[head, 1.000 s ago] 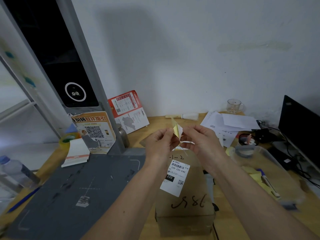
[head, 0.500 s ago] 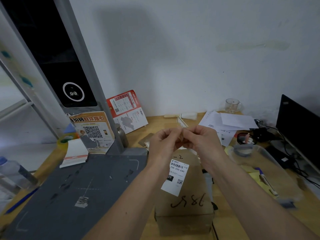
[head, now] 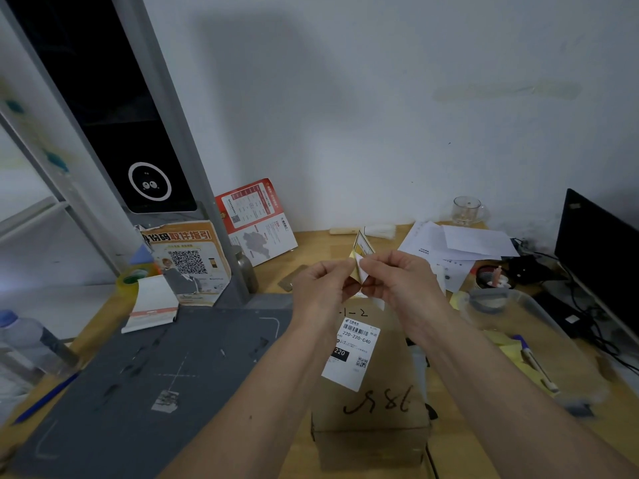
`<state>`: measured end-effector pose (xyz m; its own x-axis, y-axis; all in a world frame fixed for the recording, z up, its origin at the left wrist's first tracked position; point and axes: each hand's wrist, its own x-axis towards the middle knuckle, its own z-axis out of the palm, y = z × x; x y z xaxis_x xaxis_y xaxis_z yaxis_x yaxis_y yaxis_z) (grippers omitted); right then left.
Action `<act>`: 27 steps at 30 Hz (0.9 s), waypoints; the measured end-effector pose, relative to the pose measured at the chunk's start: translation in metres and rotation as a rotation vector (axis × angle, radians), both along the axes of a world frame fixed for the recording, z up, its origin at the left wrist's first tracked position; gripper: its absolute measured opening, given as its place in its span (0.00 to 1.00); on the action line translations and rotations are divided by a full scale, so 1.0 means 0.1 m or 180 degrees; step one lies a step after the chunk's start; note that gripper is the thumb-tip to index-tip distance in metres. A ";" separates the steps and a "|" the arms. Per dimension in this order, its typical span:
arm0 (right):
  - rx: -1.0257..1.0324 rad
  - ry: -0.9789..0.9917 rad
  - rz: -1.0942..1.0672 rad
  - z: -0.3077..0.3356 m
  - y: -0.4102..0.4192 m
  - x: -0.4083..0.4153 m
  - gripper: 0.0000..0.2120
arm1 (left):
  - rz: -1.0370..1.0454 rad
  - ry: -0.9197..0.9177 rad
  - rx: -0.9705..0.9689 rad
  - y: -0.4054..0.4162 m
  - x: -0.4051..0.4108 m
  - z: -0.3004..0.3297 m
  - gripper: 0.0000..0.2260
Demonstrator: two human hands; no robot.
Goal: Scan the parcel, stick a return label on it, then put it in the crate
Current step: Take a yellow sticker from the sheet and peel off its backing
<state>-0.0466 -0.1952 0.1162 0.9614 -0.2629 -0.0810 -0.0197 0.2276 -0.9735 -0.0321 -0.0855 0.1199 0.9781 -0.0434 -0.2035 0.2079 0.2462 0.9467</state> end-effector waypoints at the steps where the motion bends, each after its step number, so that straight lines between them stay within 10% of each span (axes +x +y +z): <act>1: 0.0016 0.0007 0.0019 0.00 0.01 0.01 0.02 | 0.0018 0.0022 0.0003 0.01 0.00 0.00 0.03; 13: -0.0020 0.0017 0.0249 0.07 0.03 0.08 0.15 | 0.0028 -0.0190 0.0408 0.03 0.04 0.04 0.04; 27: -0.0238 0.0087 0.0165 -0.03 0.05 0.14 0.08 | 0.0040 -0.0183 0.0423 0.03 0.07 0.02 0.10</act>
